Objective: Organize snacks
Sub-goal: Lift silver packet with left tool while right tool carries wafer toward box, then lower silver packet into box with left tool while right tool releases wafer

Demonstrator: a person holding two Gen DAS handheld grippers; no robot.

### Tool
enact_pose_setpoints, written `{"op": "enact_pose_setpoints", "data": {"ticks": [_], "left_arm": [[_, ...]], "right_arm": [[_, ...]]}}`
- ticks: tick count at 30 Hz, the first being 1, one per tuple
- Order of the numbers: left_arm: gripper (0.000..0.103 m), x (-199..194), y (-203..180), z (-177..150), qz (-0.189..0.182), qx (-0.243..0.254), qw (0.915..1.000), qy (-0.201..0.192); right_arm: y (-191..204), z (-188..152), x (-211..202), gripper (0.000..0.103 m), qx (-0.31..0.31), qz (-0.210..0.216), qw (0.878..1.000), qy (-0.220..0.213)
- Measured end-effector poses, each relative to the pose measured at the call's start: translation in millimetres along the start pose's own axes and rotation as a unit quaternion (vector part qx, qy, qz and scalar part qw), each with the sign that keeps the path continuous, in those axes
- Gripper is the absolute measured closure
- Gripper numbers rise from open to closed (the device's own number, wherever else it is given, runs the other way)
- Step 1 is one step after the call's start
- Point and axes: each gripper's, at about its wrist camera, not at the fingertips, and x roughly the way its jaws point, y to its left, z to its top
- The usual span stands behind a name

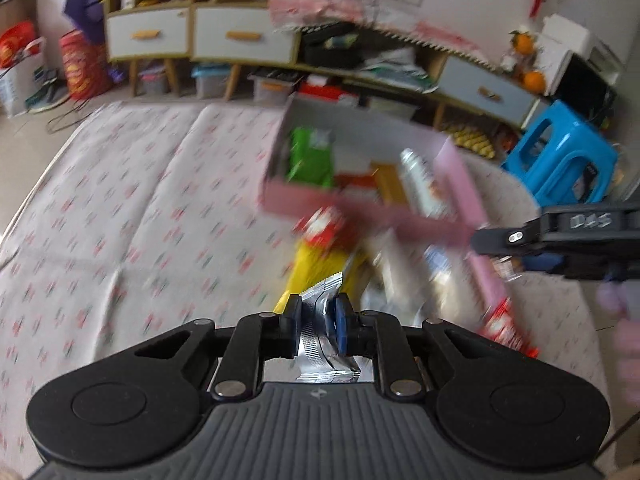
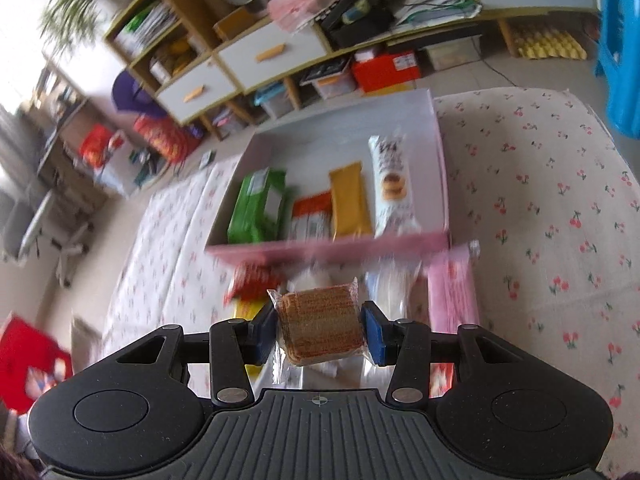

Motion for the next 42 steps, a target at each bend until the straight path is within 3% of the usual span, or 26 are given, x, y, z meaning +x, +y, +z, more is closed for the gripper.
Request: {"op": "enact_pose_setpoints", "data": {"ticks": [6, 10, 18, 22, 26, 29, 31, 42], "left_arm": [[0.088, 28.6, -9.8, 50.7, -0.033, 0.033, 0.9987, -0.022], [0.088, 53.2, -8.4, 71.2, -0.053, 0.01, 0.9977, -0.042], [0.087, 92.1, -18.9, 68.0, -0.089, -0.034, 0.9939, -0.055], [0.087, 103.0, -22.2, 65.5, -0.072, -0.034, 0.9952, -0.057], [0.087, 107.4, -14.7, 66.3, -0.08, -0.059, 0.9932, -0.061], [0.085, 106.1, -11.4, 65.4, -0.075, -0.06, 0.9936, -0.061], [0.078, 104.3, -9.0, 65.8, -0.067, -0.07, 0.9936, -0.058], [0.05, 93.6, -9.1, 64.4, -0.064, -0.061, 0.9942, -0.061]], "right_arm": [[-16.9, 26.3, 14.1, 0.059, 0.07, 0.019, 0.997, -0.029], [-23.4, 37.9, 22.6, 0.059, 0.099, 0.044, 0.993, -0.045], [-35.9, 46.7, 55.7, 0.059, 0.13, 0.042, 0.989, -0.053], [-34.8, 43.8, 65.9, 0.058, 0.123, 0.037, 0.991, -0.05], [-33.8, 43.0, 66.9, 0.058, 0.106, 0.029, 0.992, -0.06], [-33.9, 43.5, 65.6, 0.053, 0.108, 0.026, 0.991, -0.068], [-34.3, 44.5, 65.0, 0.042, 0.116, 0.014, 0.991, -0.067], [-29.0, 41.9, 52.7, 0.041, 0.093, 0.016, 0.993, -0.066]]}}
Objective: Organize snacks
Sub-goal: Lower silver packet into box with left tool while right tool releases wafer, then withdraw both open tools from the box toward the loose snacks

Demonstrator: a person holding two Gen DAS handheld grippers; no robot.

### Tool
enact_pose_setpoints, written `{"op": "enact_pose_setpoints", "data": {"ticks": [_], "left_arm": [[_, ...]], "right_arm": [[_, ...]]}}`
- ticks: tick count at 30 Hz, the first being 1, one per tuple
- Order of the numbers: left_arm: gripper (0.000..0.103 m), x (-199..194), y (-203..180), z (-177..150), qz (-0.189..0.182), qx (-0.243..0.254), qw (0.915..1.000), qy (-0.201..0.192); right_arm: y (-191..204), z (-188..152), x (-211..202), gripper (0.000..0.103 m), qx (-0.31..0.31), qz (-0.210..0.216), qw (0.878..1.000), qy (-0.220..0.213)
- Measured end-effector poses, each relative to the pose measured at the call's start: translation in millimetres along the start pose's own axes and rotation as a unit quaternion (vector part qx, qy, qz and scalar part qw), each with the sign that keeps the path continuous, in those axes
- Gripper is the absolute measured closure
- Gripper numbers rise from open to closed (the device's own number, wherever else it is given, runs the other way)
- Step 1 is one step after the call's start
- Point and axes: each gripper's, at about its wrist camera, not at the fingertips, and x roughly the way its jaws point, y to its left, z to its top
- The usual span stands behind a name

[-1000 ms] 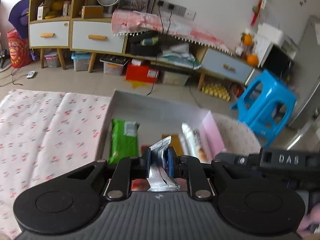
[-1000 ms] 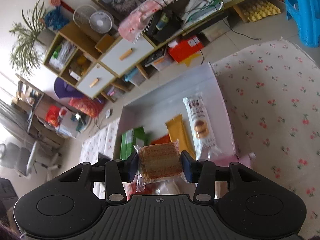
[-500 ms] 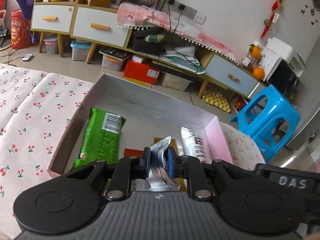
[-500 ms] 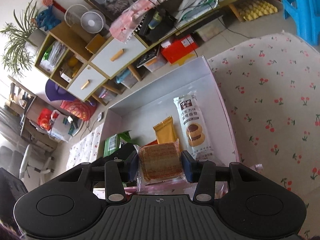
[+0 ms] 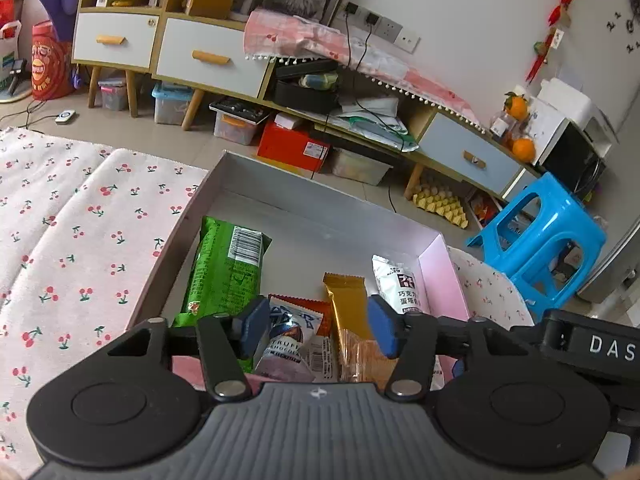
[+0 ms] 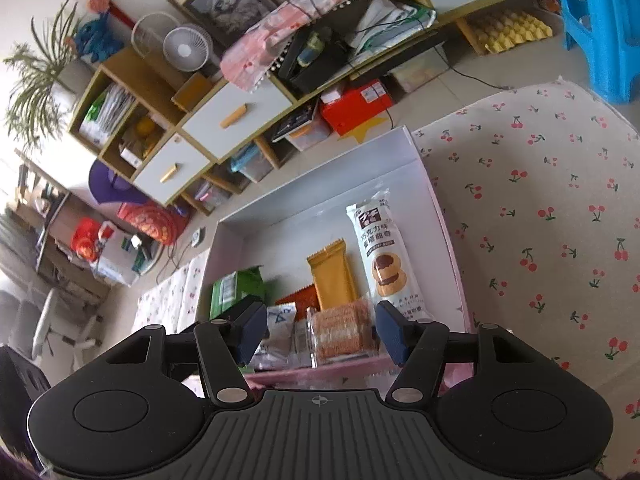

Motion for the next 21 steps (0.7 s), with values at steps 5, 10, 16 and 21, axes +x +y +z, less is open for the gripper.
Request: {"op": "enact_pose_setpoints", "data": {"ticks": [5, 10, 16, 21], "left_arm": [[0.042, -6.2, -0.8, 2.9, 0.008, 0.007, 0.9999, 0.005], [0.03, -18.0, -1.1, 5.1, 0.025, 0.031, 0.9992, 0.005], [0.019, -29.2, 2.5, 3.8, 0.05, 0.061, 0.9966, 0.021], [0.012, -38.1, 4.1, -4.0, 0.094, 0.103, 0.99, 0.023]], "right_arm": [[-2.7, 0.7, -6.1, 0.041, 0.001, -0.011, 1.0, 0.009], [-9.1, -1.6, -10.9, 0.038, 0.021, -0.021, 0.999, 0.031], [-8.8, -8.2, -20.2, 0.034, 0.006, -0.041, 0.998, 0.051], [-10.7, -13.9, -32.1, 0.028, -0.009, -0.049, 0.997, 0.059]]}}
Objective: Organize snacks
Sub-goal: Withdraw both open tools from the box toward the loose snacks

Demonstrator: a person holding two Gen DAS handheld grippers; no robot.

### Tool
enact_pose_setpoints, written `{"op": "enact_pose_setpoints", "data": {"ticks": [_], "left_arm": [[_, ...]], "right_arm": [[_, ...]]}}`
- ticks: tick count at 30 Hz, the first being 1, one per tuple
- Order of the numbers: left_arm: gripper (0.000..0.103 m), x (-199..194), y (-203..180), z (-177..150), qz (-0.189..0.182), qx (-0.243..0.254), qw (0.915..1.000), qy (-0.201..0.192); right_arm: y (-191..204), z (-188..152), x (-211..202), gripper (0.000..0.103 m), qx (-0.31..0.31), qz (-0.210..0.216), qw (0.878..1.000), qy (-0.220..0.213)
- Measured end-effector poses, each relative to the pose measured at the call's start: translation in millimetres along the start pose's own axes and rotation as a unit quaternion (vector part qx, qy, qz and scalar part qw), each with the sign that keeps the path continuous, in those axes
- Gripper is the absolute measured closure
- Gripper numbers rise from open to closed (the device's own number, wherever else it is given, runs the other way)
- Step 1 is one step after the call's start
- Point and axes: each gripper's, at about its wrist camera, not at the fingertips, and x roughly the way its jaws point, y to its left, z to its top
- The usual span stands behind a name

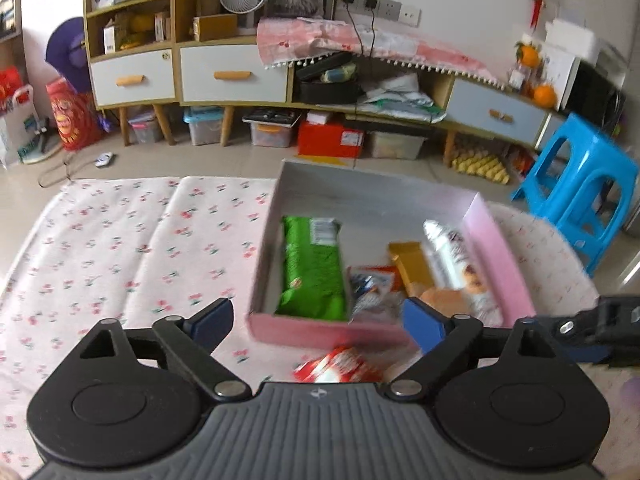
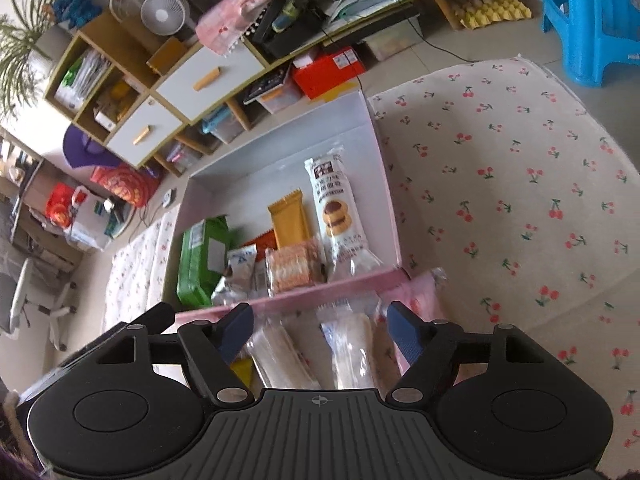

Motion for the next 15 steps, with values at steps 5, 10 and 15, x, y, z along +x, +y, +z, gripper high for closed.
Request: {"op": "enact_pose_setpoints", "data": {"ticks": [5, 10, 15], "left_arm": [[0.011, -5.9, -4.5, -15.3, 0.02, 0.023, 0.9993, 0.019], [0.01, -13.3, -8.4, -35.7, 0.028, 0.033, 0.9985, 0.034], [0.01, -18.9, -6.5, -58.5, 0.029, 0.015, 0.9979, 0.055]], "right_arm": [[-2.5, -10.3, -8.4, 0.025, -0.022, -0.009, 1.0, 0.007], [-7.2, -19.5, -10.8, 0.025, -0.033, -0.018, 0.999, 0.02], [-0.3, -32.2, -14.7, 0.025, -0.064, -0.013, 0.997, 0.031]]}}
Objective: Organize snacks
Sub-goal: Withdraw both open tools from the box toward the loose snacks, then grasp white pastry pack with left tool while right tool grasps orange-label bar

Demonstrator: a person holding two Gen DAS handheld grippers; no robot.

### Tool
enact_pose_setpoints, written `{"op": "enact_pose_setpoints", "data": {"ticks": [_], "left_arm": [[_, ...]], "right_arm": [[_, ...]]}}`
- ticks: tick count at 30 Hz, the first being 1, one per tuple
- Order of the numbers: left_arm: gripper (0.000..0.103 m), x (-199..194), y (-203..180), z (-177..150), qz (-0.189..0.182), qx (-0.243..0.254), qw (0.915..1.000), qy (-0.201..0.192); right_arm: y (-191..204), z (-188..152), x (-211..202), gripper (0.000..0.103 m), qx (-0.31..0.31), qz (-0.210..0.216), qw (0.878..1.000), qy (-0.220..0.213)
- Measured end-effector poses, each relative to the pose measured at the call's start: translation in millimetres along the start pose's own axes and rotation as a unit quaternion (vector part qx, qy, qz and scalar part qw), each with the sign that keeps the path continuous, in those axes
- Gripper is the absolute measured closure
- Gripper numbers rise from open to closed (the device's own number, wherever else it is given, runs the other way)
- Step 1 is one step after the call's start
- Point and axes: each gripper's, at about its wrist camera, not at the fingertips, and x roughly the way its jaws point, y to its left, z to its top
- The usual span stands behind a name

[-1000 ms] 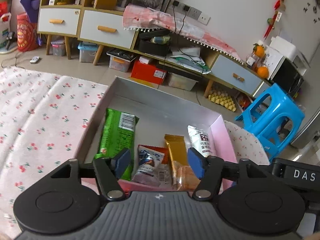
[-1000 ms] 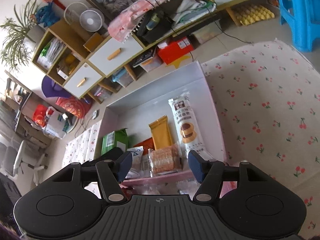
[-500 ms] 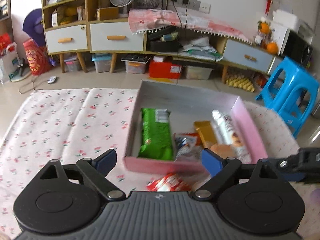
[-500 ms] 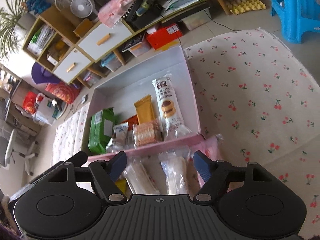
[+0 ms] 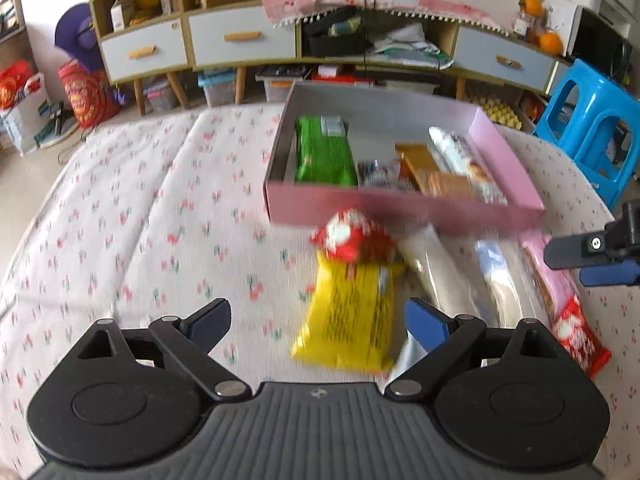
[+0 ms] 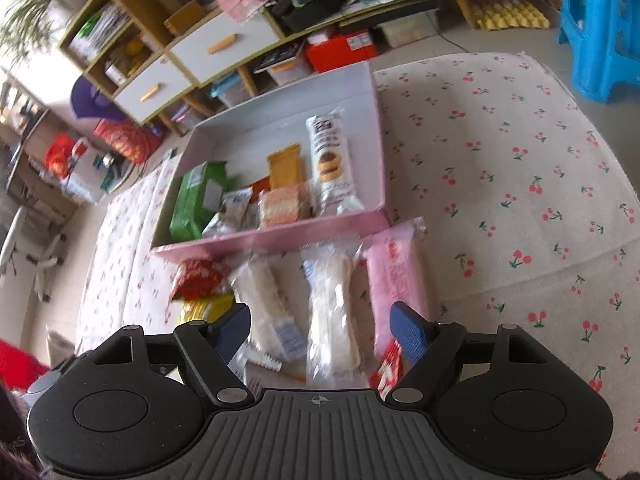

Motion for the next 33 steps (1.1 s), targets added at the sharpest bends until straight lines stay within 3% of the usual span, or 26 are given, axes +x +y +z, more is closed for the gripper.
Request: {"op": "enact_pose_setpoints", "data": {"ticks": [2, 5, 7, 11, 14, 17, 18, 19, 23, 28, 33], "left_arm": [[0.011, -2.6, 1.9, -8.3, -0.008, -0.003, 0.9999, 0.008], [0.023, -0.7, 2.3, -19.1, -0.022, 0.009, 0.9994, 0.025], [0.025, -0.4, 5.3, -25.7, -0.041, 0.011, 0.9987, 0.028], [0.032, -3.5, 13.9, -35.5, -0.078, -0.012, 0.9965, 0.026], [0.035, -6.5, 14.8, -43.0, -0.09, 0.0, 0.9958, 0.014], [0.051, -11.3, 13.4, -48.6, -0.106, 0.024, 0.9941, 0.006], [0.059, -9.3, 8.5, -50.0, -0.11, 0.03, 0.9934, 0.006], [0.061, -10.6, 6.9, -50.9, -0.111, 0.042, 0.993, 0.004], [0.062, -11.6, 4.4, -55.0, -0.122, 0.063, 0.9905, -0.002], [0.061, -12.7, 5.4, -53.7, -0.129, 0.066, 0.9894, -0.011], [0.058, -7.8, 1.3, -55.6, -0.135, 0.07, 0.9883, -0.015]], "right_arm": [[3.3, -5.1, 2.4, 0.025, 0.008, 0.016, 1.0, 0.018], [2.1, -13.0, 11.0, 0.025, 0.066, 0.082, 0.992, 0.071], [6.8, -17.5, 12.7, 0.025, 0.071, 0.095, 0.99, 0.081], [21.7, -27.0, 18.7, 0.028, 0.034, 0.059, 0.994, 0.081], [26.7, -33.2, 27.9, 0.043, 0.023, 0.051, 0.994, 0.094], [28.8, -39.1, 35.8, 0.061, 0.013, 0.04, 0.994, 0.101], [29.8, -41.3, 38.6, 0.063, 0.007, 0.034, 0.994, 0.102], [30.6, -43.4, 39.5, 0.064, 0.001, 0.032, 0.994, 0.101], [27.2, -51.0, 26.9, 0.068, -0.026, 0.025, 0.996, 0.086], [-0.2, -55.4, 17.5, 0.068, 0.01, 0.03, 0.995, 0.099], [-14.5, -59.8, -2.4, 0.068, 0.0, 0.011, 0.997, 0.079]]}}
